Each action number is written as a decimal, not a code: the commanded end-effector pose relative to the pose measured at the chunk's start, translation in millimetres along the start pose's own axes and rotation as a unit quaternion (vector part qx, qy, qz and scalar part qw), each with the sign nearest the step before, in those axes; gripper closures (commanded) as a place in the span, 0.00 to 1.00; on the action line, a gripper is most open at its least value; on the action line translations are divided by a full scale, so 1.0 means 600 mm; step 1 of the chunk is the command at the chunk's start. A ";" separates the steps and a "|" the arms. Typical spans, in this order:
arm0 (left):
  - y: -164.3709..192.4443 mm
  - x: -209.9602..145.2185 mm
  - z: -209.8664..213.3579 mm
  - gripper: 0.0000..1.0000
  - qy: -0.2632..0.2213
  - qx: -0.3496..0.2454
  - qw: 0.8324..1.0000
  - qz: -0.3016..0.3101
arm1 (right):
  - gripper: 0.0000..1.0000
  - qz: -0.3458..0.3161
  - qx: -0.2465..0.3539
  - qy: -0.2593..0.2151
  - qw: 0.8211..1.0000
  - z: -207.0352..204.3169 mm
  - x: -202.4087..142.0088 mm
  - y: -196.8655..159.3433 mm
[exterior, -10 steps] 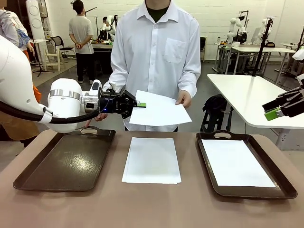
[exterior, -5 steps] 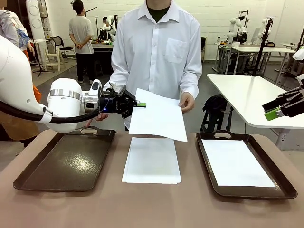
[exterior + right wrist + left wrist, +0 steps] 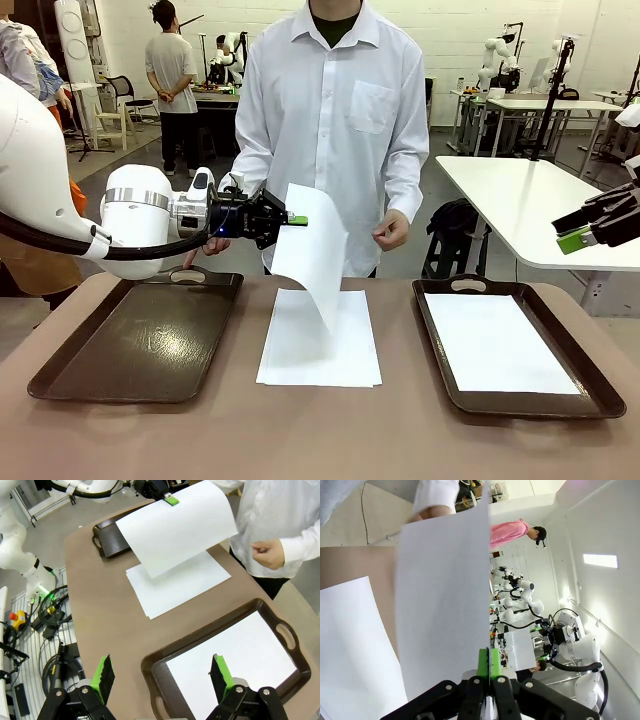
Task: Sort the A4 documents.
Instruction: Receive the A4 Paper.
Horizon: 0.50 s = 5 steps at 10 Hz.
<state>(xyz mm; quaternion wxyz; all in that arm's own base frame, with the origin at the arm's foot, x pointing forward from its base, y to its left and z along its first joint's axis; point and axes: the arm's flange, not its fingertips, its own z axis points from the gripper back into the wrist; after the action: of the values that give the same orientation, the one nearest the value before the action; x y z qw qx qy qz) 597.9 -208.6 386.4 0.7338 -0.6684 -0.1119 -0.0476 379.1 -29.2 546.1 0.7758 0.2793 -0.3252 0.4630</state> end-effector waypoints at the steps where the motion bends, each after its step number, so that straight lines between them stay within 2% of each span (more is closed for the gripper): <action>1: 0.000 0.000 0.000 1.00 0.000 0.000 1.000 0.000 | 0.00 0.000 0.003 0.002 1.000 -0.004 0.000 0.000; 5: 0.000 0.000 0.000 1.00 0.000 0.000 1.000 0.000 | 0.00 0.000 0.003 0.002 1.000 -0.004 0.000 0.000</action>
<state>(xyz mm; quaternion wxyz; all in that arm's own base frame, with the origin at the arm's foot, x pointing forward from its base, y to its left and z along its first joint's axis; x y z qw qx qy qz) 597.9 -208.6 386.4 0.7338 -0.6684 -0.1118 -0.0476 379.1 -29.2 546.1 0.7758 0.2793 -0.3252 0.4630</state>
